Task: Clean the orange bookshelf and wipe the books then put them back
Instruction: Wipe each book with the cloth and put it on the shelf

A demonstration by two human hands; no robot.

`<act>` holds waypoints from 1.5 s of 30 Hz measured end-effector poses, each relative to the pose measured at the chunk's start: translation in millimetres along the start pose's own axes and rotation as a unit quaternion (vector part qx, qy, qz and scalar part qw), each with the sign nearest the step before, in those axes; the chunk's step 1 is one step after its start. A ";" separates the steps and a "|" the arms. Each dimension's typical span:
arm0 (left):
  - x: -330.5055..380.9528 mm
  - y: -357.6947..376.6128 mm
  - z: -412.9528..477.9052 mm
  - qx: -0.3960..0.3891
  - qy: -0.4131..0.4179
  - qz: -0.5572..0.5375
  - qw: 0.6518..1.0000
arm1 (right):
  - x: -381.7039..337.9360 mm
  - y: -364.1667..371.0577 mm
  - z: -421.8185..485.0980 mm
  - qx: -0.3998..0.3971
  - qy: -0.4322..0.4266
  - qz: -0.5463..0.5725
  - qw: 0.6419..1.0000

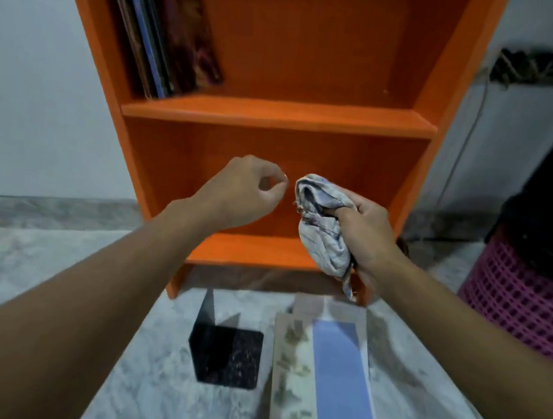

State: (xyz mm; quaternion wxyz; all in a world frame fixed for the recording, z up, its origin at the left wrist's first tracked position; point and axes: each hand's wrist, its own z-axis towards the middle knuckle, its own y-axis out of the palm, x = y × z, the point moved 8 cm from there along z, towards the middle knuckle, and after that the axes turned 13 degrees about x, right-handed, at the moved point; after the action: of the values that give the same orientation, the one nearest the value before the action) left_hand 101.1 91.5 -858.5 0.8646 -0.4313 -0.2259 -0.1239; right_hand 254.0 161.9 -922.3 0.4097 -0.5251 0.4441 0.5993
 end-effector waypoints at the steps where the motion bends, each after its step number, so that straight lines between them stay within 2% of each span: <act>1: -6.1 19.8 -12.9 -0.019 -0.033 -0.022 0.999 | 22.4 -11.3 -3.9 0.012 0.026 0.006 1.000; 3: -24.8 70.3 -48.7 -0.071 -0.124 -0.059 0.988 | 79.6 -38.6 -13.2 0.048 0.102 0.015 0.994; 6: -58.9 148.8 -121.2 -0.179 -0.270 -0.065 0.944 | 156.0 -77.3 -35.8 0.106 0.206 0.020 0.973; 9: -91.4 204.7 -196.4 -0.252 -0.362 -0.059 0.896 | 191.3 -105.7 -52.3 0.128 0.202 -0.029 0.971; 11: -107.3 218.3 -231.1 -0.261 -0.410 -0.049 0.872 | 195.1 -117.5 -56.7 0.143 0.146 -0.058 0.977; 13: -117.1 226.2 -253.4 -0.248 -0.450 -0.067 0.855 | 190.1 -121.1 -66.1 0.124 0.022 -0.179 0.976; 15: -123.4 231.1 -264.1 -0.213 -0.485 -0.111 0.841 | 196.6 -111.0 -83.9 0.058 -0.066 -0.293 0.952; 16: -126.2 232.2 -267.9 -0.198 -0.504 -0.127 0.831 | 207.0 -97.1 -97.1 -0.014 -0.098 -0.337 0.936; 17: -129.1 235.1 -272.0 -0.187 -0.522 -0.142 0.820 | 220.6 -82.8 -114.0 -0.092 -0.135 -0.387 0.907; 19: -133.9 239.2 -275.0 -0.182 -0.535 -0.165 0.809 | 241.4 -55.4 -146.4 -0.225 -0.251 -0.469 0.816; 20: -135.2 240.4 -274.8 -0.186 -0.534 -0.169 0.807 | 251.9 -49.8 -156.0 -0.259 -0.304 -0.483 0.779; 21: -136.5 241.0 -274.9 -0.192 -0.536 -0.171 0.804 | 259.9 -49.5 -159.7 -0.267 -0.347 -0.485 0.757; 22: -137.2 240.9 -274.7 -0.198 -0.536 -0.171 0.803 | 266.8 -54.5 -152.4 -0.258 -0.334 -0.488 0.764; 23: -138.3 240.7 -274.1 -0.202 -0.532 -0.169 0.804 | 267.5 -61.8 -139.6 -0.230 -0.299 -0.484 0.790; 25: -139.2 240.3 -273.3 -0.206 -0.526 -0.165 0.808 | 271.0 -94.4 -103.4 -0.115 -0.203 -0.481 0.845; 27: -137.2 240.8 -273.9 -0.209 -0.532 -0.173 0.802 | 278.7 -129.0 -68.2 -0.015 -0.112 -0.476 0.872; 29: -135.9 242.9 -273.7 -0.217 -0.535 -0.178 0.797 | 277.3 -158.7 -35.8 0.094 -0.028 -0.388 0.916; 30: -137.0 243.8 -273.3 -0.221 -0.535 -0.179 0.796 | 273.8 -162.2 -26.4 0.120 -0.018 -0.380 0.917; 32: -137.9 243.7 -272.3 -0.225 -0.534 -0.180 0.795 | 256.1 -136.8 -21.0 0.088 -0.096 -0.440 0.888; 35: -138.2 244.7 -273.1 -0.222 -0.541 -0.193 0.788 | 239.7 -58.2 -44.8 -0.061 -0.214 -0.430 0.875; 36: -136.4 244.8 -274.0 -0.220 -0.543 -0.203 0.784 | 242.9 -29.9 -57.1 -0.128 -0.241 -0.439 0.856; 37: -136.0 245.5 -274.8 -0.217 -0.547 -0.211 0.780 | 247.8 -6.3 -66.6 -0.181 -0.283 -0.468 0.817; 38: -136.2 246.3 -276.2 -0.216 -0.551 -0.216 0.777 | 254.9 9.0 -70.3 -0.212 -0.307 -0.480 0.794; 40: -136.3 246.3 -278.2 -0.219 -0.556 -0.220 0.771 | 256.5 12.6 -56.2 -0.188 -0.298 -0.490 0.798; 43: -135.7 245.1 -278.2 -0.221 -0.557 -0.225 0.768 | 261.7 -30.5 -4.7 -0.062 -0.218 -0.469 0.854; 45: -134.2 244.6 -278.0 -0.224 -0.558 -0.234 0.764 | 264.6 -70.6 30.9 0.024 -0.158 -0.467 0.869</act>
State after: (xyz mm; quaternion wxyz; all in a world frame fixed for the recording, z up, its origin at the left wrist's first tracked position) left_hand 163.7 17.2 -1240.1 0.4087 -0.5394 -0.7284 -0.1066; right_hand 283.5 217.3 -1190.7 0.7193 -0.5594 0.0906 0.4018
